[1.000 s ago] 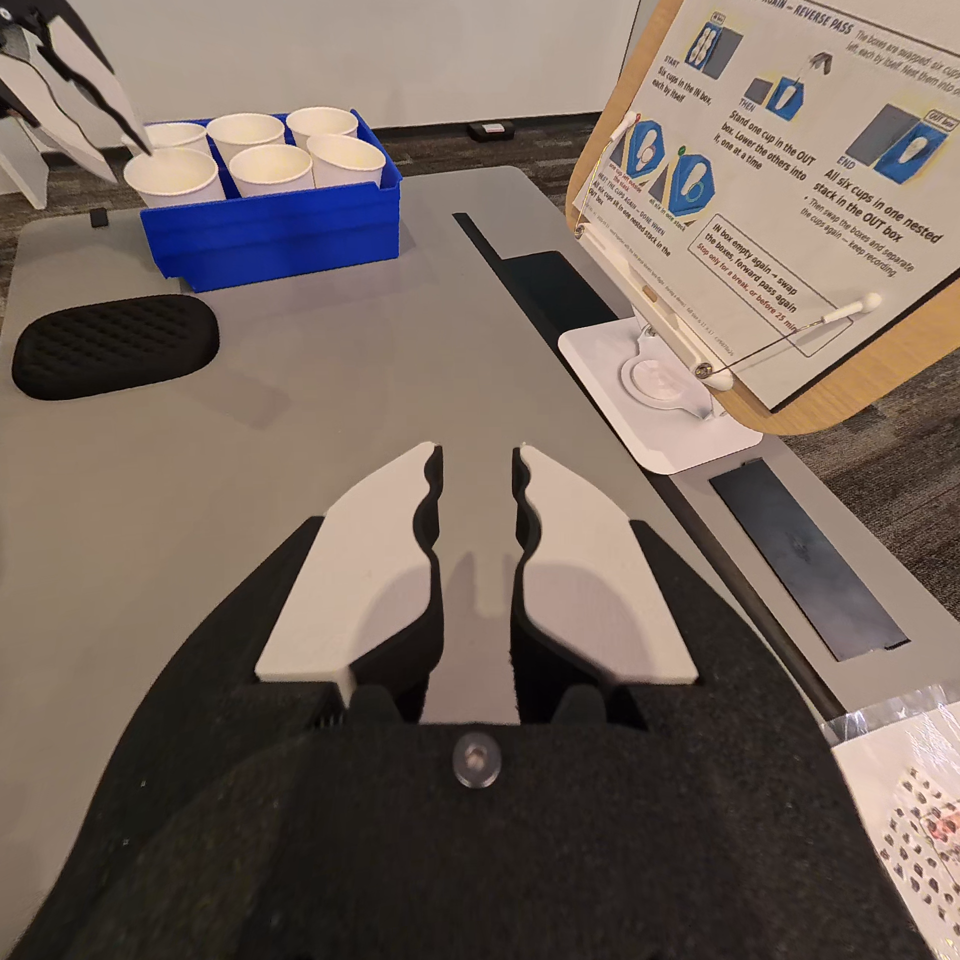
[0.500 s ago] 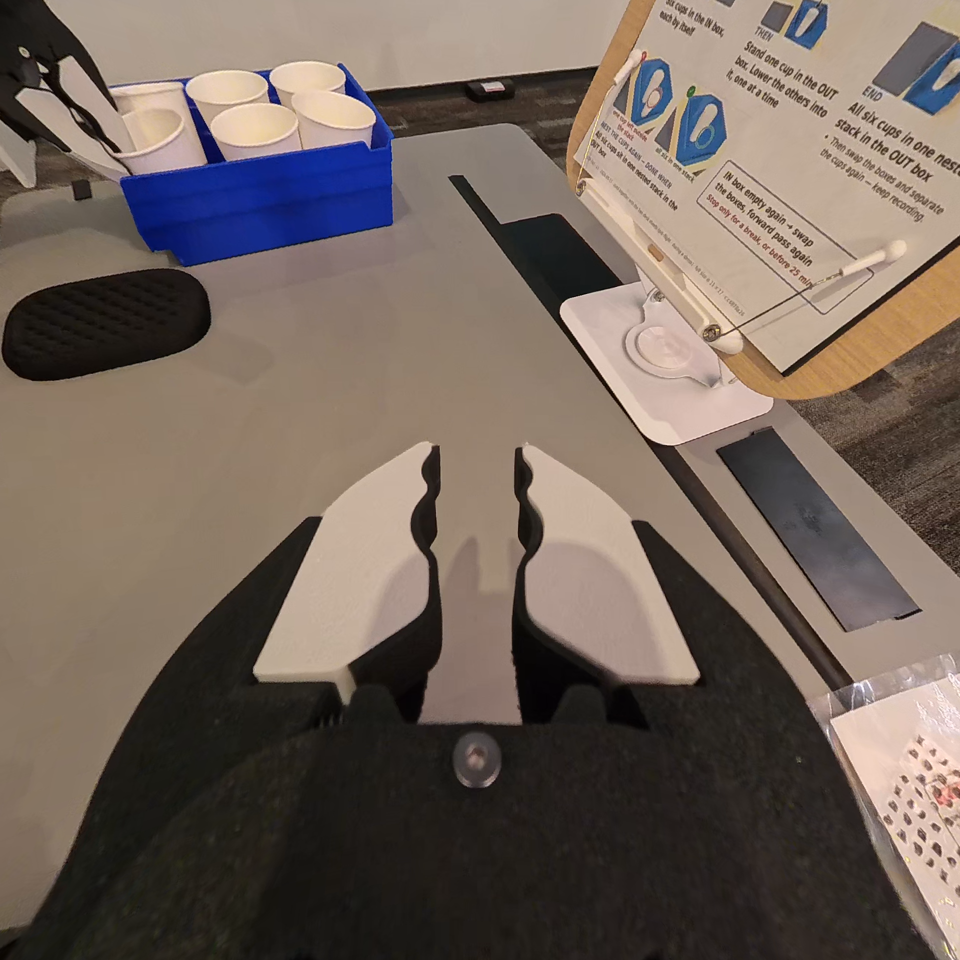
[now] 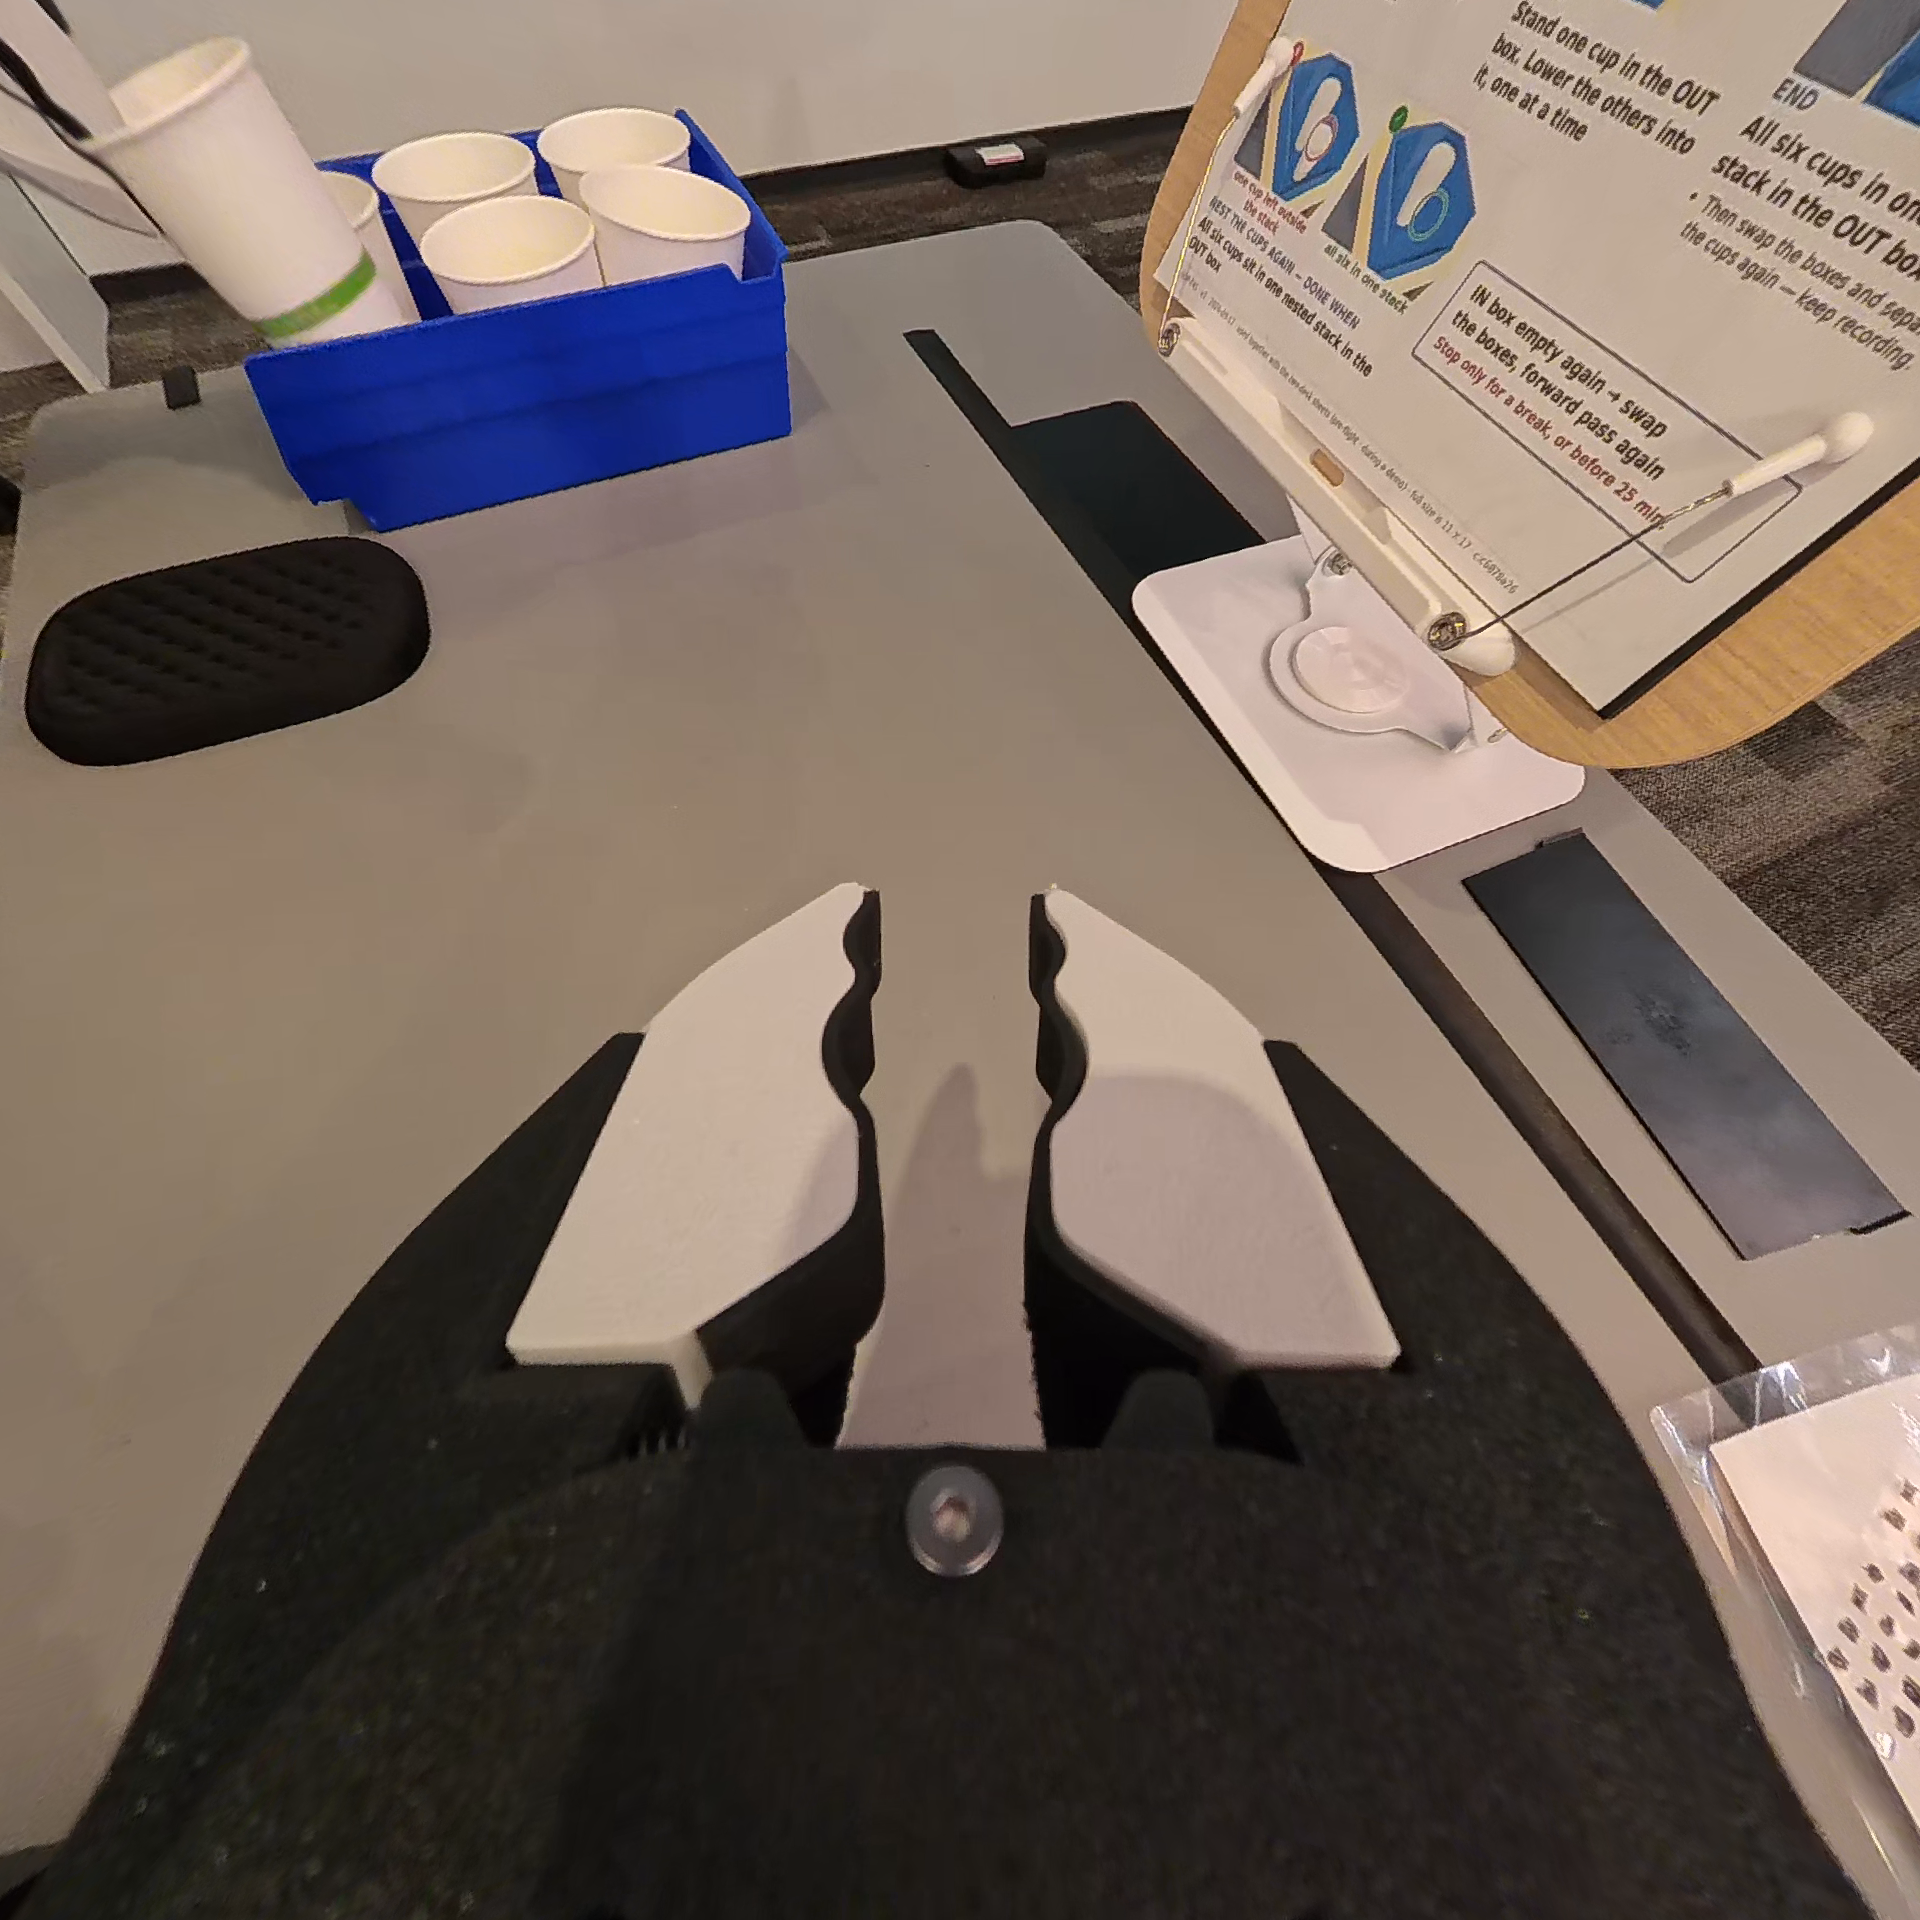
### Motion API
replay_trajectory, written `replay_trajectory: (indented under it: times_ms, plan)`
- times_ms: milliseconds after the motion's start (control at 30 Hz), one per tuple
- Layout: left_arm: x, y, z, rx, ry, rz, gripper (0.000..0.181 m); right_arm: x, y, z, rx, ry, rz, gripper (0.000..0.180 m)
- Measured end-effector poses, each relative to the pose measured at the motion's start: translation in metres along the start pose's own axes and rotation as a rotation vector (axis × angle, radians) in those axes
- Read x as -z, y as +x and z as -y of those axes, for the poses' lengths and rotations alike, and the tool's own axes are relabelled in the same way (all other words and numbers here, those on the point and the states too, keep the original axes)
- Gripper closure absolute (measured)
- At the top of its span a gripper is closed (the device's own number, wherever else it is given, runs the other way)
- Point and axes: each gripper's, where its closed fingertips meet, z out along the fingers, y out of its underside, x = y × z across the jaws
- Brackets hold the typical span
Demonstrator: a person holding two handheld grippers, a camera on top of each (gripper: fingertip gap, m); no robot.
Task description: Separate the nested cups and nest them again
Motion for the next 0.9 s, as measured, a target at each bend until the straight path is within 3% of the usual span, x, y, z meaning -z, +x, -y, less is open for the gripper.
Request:
replay_trajectory:
  times_ms: [200,400,633,900]
  plan:
    - [0.038,-0.006,0.023,-0.049,0.024,0.052,0.181,-0.005,-0.003,0.001,-0.002,-0.001,0.014,0.153]
    - [0.063,0.021,0.121,-0.23,0.188,0.008,0.181,-0.024,-0.04,0.026,0.06,0.041,0.108,0.146]
    - [0.038,0.096,0.238,-0.513,0.289,-0.14,0.181,-0.055,-0.124,0.075,0.138,0.186,0.288,0.112]
    - [0.009,0.145,0.287,-0.658,0.287,-0.25,0.181,-0.078,-0.145,0.076,0.227,0.223,0.314,0.098]
